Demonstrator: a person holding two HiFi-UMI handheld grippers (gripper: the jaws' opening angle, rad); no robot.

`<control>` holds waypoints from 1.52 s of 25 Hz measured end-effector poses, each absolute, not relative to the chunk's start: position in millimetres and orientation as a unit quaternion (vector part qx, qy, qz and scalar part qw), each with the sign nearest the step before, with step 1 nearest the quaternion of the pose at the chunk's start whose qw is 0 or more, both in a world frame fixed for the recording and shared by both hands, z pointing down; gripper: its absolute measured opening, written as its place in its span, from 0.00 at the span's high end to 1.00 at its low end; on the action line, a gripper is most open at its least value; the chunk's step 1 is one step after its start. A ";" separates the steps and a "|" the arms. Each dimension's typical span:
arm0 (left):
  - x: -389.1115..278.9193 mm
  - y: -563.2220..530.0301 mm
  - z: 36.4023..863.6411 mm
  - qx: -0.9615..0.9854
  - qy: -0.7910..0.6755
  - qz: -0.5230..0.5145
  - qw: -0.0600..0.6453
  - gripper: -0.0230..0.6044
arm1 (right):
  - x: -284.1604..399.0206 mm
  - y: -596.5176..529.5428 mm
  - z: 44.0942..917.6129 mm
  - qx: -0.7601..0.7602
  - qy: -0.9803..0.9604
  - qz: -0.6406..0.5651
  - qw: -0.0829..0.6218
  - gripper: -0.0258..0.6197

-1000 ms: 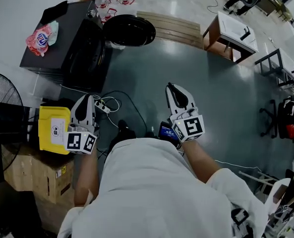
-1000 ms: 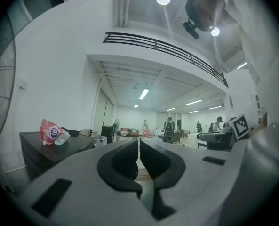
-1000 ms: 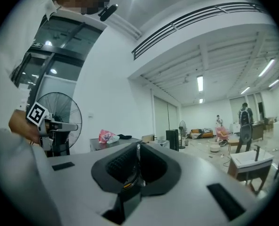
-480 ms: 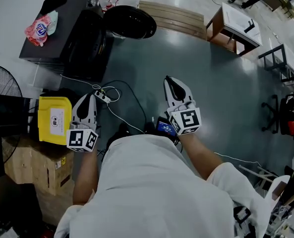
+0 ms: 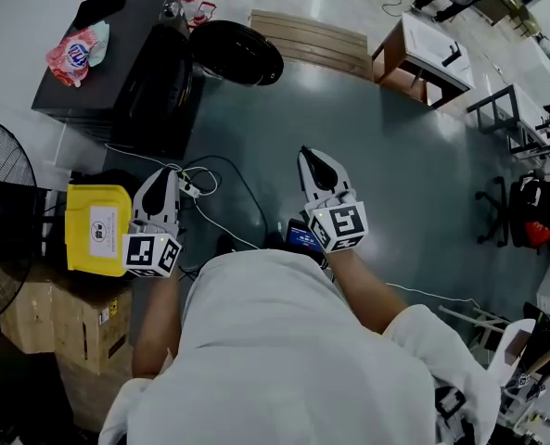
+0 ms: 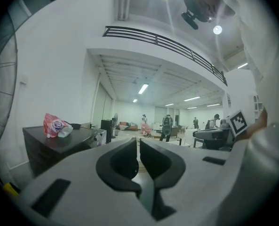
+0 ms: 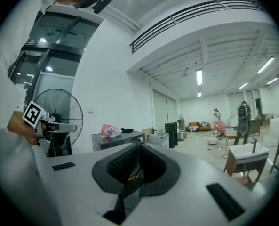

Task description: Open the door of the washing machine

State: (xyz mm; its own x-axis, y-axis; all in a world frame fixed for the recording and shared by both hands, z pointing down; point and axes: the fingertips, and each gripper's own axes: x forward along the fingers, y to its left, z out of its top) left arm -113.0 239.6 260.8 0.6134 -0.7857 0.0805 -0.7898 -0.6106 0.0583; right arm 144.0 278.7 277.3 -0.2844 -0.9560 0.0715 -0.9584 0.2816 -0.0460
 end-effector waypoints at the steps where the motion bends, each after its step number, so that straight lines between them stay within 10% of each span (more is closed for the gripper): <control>1: -117.2 240.1 262.2 0.895 -0.443 0.025 0.044 0.93 | 140.7 279.5 279.2 0.598 -0.800 0.043 0.017 0.90; 38: -126.6 244.6 277.8 0.892 -0.445 0.027 0.071 0.93 | 138.1 278.9 292.5 0.599 -0.798 0.060 0.021 0.91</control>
State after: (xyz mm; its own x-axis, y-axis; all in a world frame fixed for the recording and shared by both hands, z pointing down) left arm -126.6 244.6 277.8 0.6016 -0.7909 0.1116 -0.7986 -0.5930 0.1026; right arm 138.1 278.9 292.5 -0.2803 -0.9540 0.1063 -0.9592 0.2740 -0.0703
